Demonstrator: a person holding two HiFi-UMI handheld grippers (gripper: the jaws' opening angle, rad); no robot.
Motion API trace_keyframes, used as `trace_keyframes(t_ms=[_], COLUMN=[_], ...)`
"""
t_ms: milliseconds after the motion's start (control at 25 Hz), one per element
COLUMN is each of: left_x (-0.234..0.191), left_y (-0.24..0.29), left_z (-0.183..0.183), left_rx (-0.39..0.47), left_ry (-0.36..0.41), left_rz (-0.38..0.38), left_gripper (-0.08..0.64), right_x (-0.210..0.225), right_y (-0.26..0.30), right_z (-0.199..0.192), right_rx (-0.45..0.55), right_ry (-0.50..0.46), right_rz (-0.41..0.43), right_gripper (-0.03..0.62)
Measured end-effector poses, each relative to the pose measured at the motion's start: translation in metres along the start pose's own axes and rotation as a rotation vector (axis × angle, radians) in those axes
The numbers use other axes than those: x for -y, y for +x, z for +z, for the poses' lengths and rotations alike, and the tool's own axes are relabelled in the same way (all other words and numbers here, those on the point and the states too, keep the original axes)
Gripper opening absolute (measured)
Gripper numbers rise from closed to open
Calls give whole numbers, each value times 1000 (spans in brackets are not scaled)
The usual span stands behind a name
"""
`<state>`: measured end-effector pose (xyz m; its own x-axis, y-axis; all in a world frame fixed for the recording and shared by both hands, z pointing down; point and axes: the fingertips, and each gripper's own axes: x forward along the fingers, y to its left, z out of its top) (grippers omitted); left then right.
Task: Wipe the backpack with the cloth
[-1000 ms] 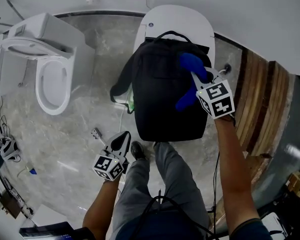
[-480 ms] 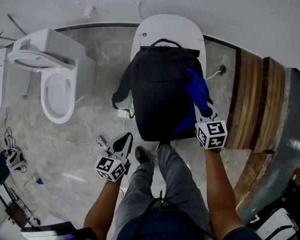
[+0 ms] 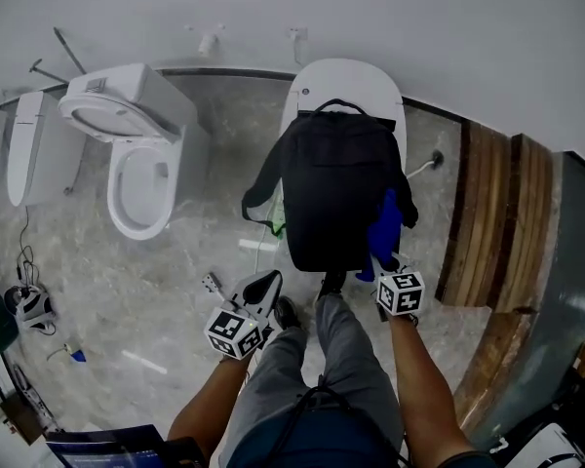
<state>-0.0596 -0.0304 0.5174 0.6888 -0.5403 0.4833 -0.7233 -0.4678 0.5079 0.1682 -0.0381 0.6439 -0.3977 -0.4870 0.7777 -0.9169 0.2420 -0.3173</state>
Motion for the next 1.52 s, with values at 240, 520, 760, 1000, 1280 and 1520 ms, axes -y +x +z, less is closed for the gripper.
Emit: trace_keyframes(t_ms=[240,520,760,1000,1280,1520], left_x=[33,74,102,139,189,233], left_y=[-42,-101,-160,-216,-275,-308], left_z=[15,38,69,106,118,125], left_rx=[38,92,181,288,327,373], left_ry=[31,90,129,134,164,243], left_rz=[-22,-89,-123,-177,-273,-296], left_gripper=[3,3,3,3,3,3], right_x=[-39,-106,-181,-236,-282,-301], right_y=[-26,-126,-234,-339,-446,-515], right_z=[-30,37,106,139,144,123], right_rx=[-89,208,489,711,894,964], right_ry=[-30,-72,-223,-291,-290,-342], right_rz=[75,89,80,58,21,2], right_gripper=[17,17,17,17,17,17])
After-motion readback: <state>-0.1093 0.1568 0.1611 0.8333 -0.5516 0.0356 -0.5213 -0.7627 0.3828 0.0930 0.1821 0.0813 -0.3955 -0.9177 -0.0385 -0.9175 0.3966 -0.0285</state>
